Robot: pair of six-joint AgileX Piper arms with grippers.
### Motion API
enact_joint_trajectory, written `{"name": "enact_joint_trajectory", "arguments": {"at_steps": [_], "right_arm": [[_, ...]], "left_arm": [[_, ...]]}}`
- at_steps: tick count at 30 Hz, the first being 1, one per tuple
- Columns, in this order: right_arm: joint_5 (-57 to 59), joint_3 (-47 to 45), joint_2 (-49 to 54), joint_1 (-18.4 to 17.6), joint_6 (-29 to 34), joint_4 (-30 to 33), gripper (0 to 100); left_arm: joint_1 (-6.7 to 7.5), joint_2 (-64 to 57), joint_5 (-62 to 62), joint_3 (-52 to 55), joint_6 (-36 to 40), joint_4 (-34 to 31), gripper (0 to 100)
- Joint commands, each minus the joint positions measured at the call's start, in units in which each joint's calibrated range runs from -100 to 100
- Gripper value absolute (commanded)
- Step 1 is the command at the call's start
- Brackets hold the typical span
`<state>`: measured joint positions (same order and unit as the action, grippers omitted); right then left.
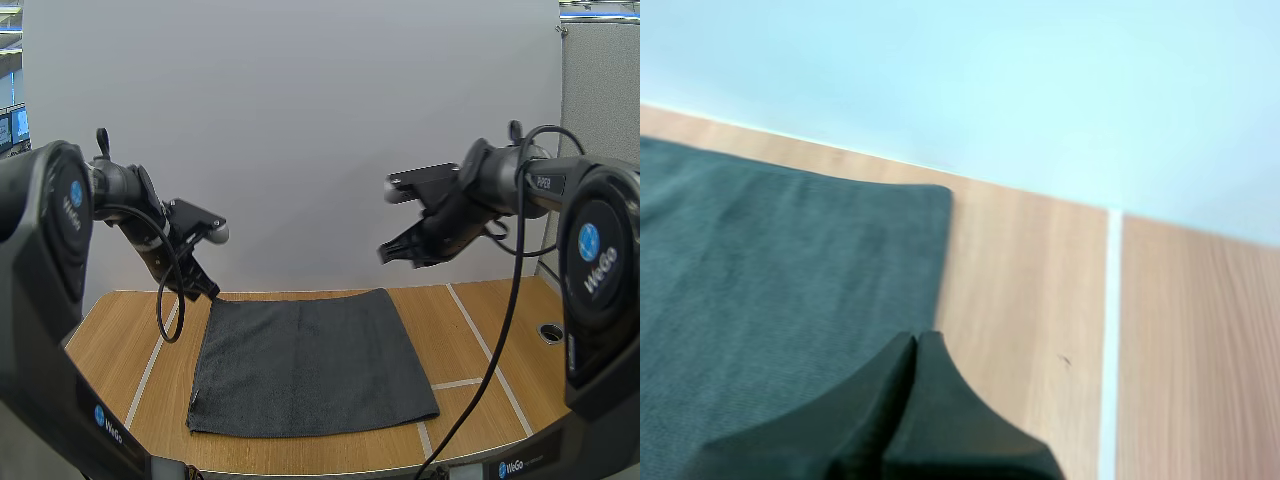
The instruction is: Fold the towel
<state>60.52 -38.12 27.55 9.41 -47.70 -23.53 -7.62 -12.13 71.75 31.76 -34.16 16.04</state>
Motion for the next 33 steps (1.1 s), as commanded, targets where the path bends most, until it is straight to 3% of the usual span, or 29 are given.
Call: {"name": "enact_joint_trajectory", "arguments": {"at_steps": [1, 6, 13, 22, 33], "right_arm": [[5.91, 0.43, -0.34, 2.40, -2.19, -3.76, 0], [18.49, 0.43, 0.29, 2.47, -4.27, -7.22, 0], [28.12, 0.43, 4.33, 2.47, -4.94, -7.41, 0], [28.32, 0.43, 12.56, 2.47, -4.94, -6.34, 0], [26.51, 0.43, 13.03, 2.47, -4.94, -5.20, 0]], "left_arm": [[-0.06, -3.74, 1.62, -0.40, 1.18, 2.02, 0], [-0.06, -7.83, 2.99, -0.40, 1.66, 3.24, 0], [-0.06, -11.80, 6.93, -0.40, 3.16, 3.47, 0], [-0.06, -14.38, 7.02, -0.40, 3.52, 3.22, 0], [-0.06, -14.38, 7.02, -0.40, 3.52, 3.22, 0]]}}
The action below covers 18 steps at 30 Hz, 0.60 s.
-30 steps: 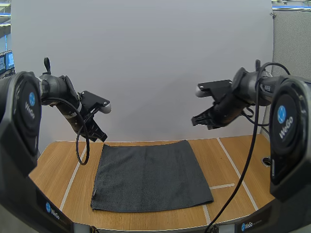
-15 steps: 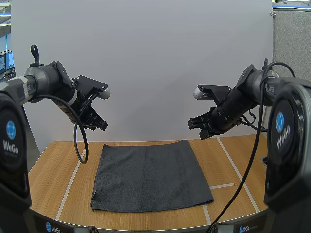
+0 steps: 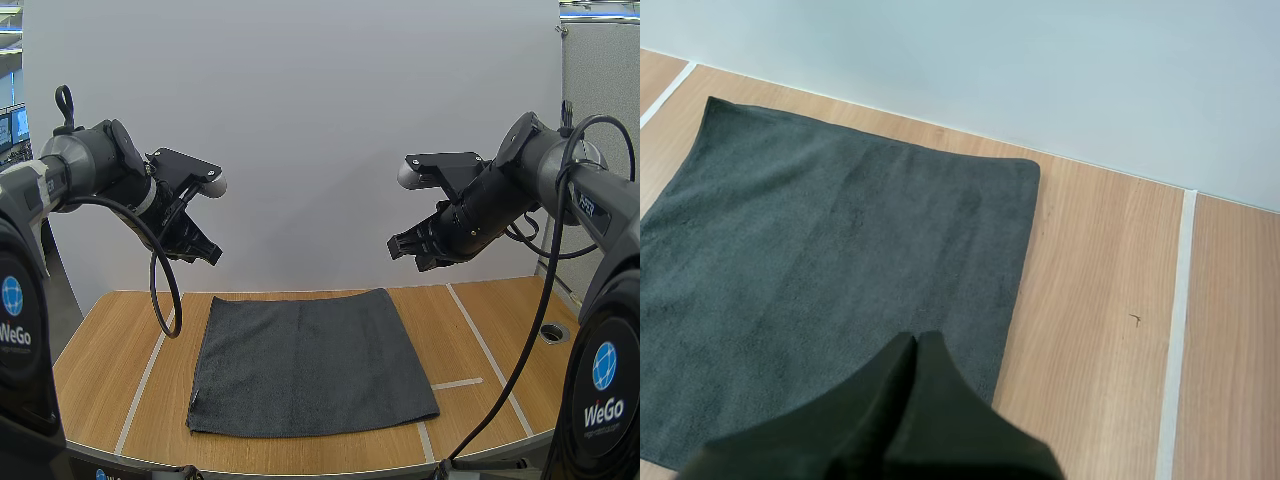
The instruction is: Fold the towel
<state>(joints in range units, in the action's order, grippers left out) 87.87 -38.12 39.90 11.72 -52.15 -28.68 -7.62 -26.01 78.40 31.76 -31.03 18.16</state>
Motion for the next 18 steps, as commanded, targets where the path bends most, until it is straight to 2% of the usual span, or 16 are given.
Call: {"name": "enact_joint_trajectory", "arguments": {"at_steps": [1, 3, 5, 6, 7, 8, 9, 11, 14, 18], "right_arm": [[-1.25, 0.43, 0.68, 0.17, -0.49, -0.05, 0], [-1.90, 0.43, 0.68, -0.43, -0.36, 0.76, 0], [-2.75, 0.43, 0.56, -3.04, 1.73, 5.03, 0], [-3.15, 0.43, 0.70, -4.45, 3.54, 7.08, 4], [-3.95, 0.43, 1.22, -6.29, 5.99, 9.63, 19], [-5.19, 0.43, 1.84, -8.17, 8.69, 12.21, 37], [-6.94, 0.43, 2.74, -10.33, 12.09, 15.70, 61], [-9.58, 0.43, 3.96, -12.73, 16.70, 21.06, 100], [-11.67, 0.43, 5.21, -14.77, 22.45, 28.68, 100], [-15.13, 0.43, 3.76, -13.60, 24.22, 30.15, 100]], "left_arm": [[-0.06, -0.49, 0.37, -0.40, 0.39, 1.11, 0], [-0.06, -0.49, 0.37, -0.40, 0.39, 1.11, 0], [-0.06, -0.49, 0.37, -0.40, 0.39, 1.11, 0], [-0.06, -0.49, 0.37, -0.40, 0.39, 1.11, 0], [-0.06, -0.49, 0.37, -0.40, 0.39, 1.11, 0], [-0.06, -0.49, 0.37, -0.40, 0.39, 1.11, 0], [-0.06, -0.49, 0.37, -0.40, 0.39, 1.11, 0], [-0.06, -0.49, 0.37, -0.40, 0.39, 1.11, 0], [-0.06, -0.49, 0.37, -0.40, 0.39, 1.11, 0], [-0.06, -0.49, 0.37, -0.40, 0.39, 1.11, 0]]}}
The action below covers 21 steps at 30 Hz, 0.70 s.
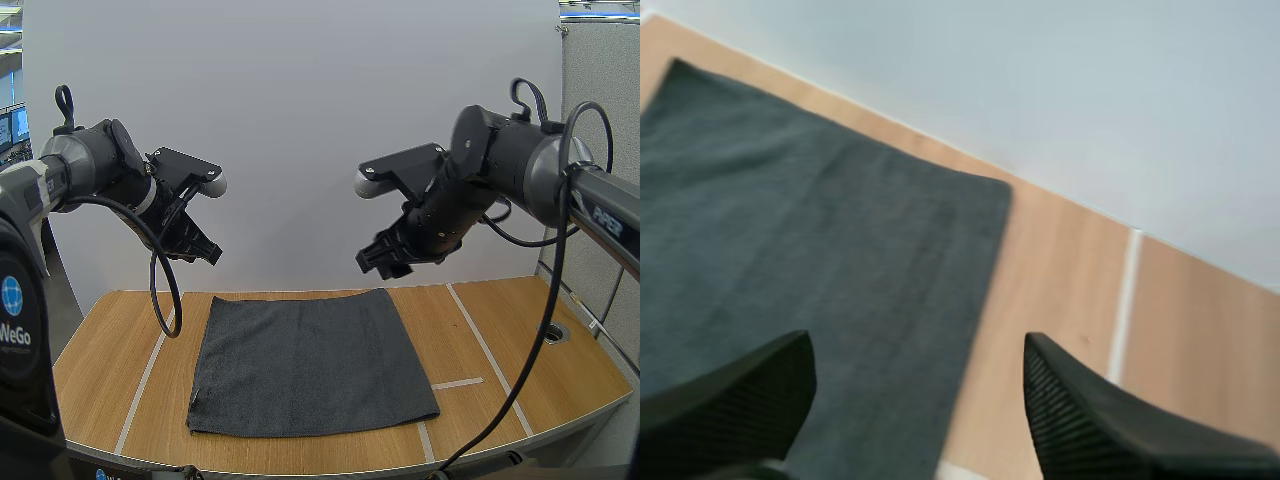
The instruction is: Fold the towel
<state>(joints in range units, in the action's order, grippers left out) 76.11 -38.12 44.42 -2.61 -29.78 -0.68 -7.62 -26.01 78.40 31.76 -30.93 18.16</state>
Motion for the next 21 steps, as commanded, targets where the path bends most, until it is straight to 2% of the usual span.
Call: {"name": "enact_joint_trajectory", "arguments": {"at_steps": [1, 6, 8, 14, 17, 21], "right_arm": [[-4.86, 0.43, -1.62, 1.38, 1.86, 1.67, 100], [-14.12, 0.43, -8.01, 4.88, 1.05, -0.45, 100], [-16.66, 0.43, -11.77, 6.63, -1.43, -3.87, 100], [-20.09, 0.88, -23.95, 11.79, -17.92, -23.58, 100], [-18.82, 4.59, -30.37, 13.55, -24.44, -31.80, 100], [-15.43, 13.83, -39.83, 14.23, -27.67, -35.08, 100]], "left_arm": [[-0.06, -0.49, 0.37, -0.40, 0.29, 1.11, 0], [-0.06, -0.49, 0.37, -0.40, 0.29, 1.11, 0], [-0.06, -0.49, 0.37, -0.40, 0.29, 1.11, 0], [-0.06, -0.49, 0.37, -0.40, 0.29, 1.11, 0], [-0.06, -0.49, 0.37, -0.40, 0.29, 1.11, 0], [-0.06, -0.49, 0.37, -0.40, 0.29, 1.11, 0]]}}
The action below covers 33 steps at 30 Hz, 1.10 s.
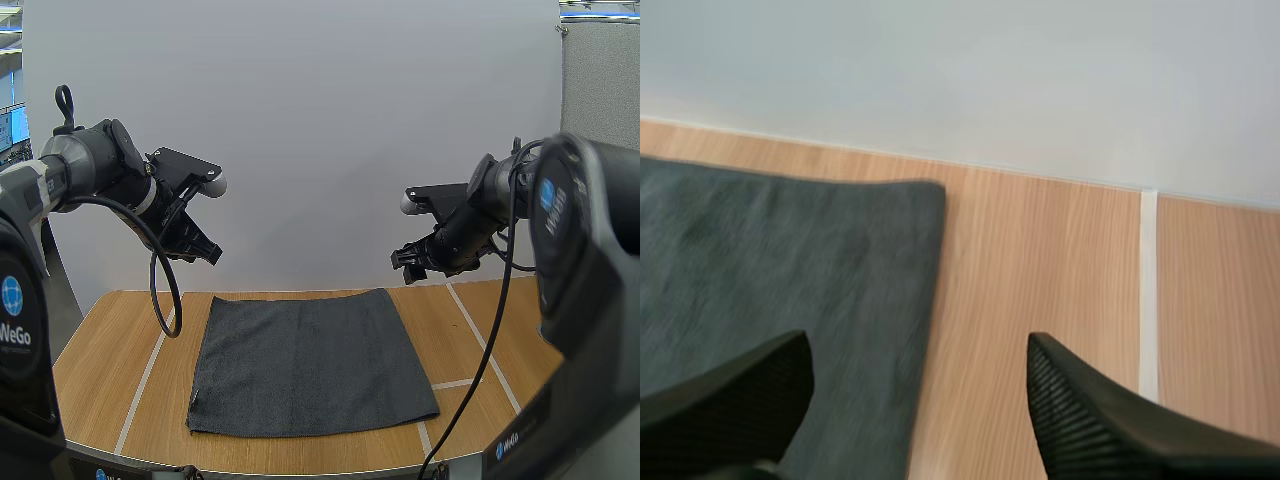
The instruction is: Fold the towel
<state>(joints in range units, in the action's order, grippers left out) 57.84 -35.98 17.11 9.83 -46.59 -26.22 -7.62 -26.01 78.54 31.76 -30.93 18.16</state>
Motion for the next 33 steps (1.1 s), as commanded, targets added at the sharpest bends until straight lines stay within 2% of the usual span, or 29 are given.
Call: {"name": "enact_joint_trajectory", "arguments": {"at_steps": [1, 9, 16, 26, 33], "right_arm": [[3.66, 13.32, -14.67, 1.79, -11.22, -10.21, 100], [10.41, 27.20, -29.73, 1.72, -15.88, -16.98, 100], [13.67, 36.14, -41.02, 0.92, -16.79, -17.23, 100], [9.46, 37.51, -46.13, -1.99, -19.02, -17.70, 100], [3.96, 37.51, -47.32, -2.09, -20.29, -17.65, 100]], "left_arm": [[-0.06, -0.49, 0.23, -0.40, 0.29, 1.11, 0], [-0.06, -0.49, 0.23, -0.40, 0.29, 1.11, 0], [-0.06, -0.49, 0.23, -0.40, 0.29, 1.11, 0], [-0.06, -0.49, 0.23, -0.40, 0.29, 1.11, 0], [-0.06, -0.49, 0.23, -0.40, 0.29, 1.11, 0]]}}
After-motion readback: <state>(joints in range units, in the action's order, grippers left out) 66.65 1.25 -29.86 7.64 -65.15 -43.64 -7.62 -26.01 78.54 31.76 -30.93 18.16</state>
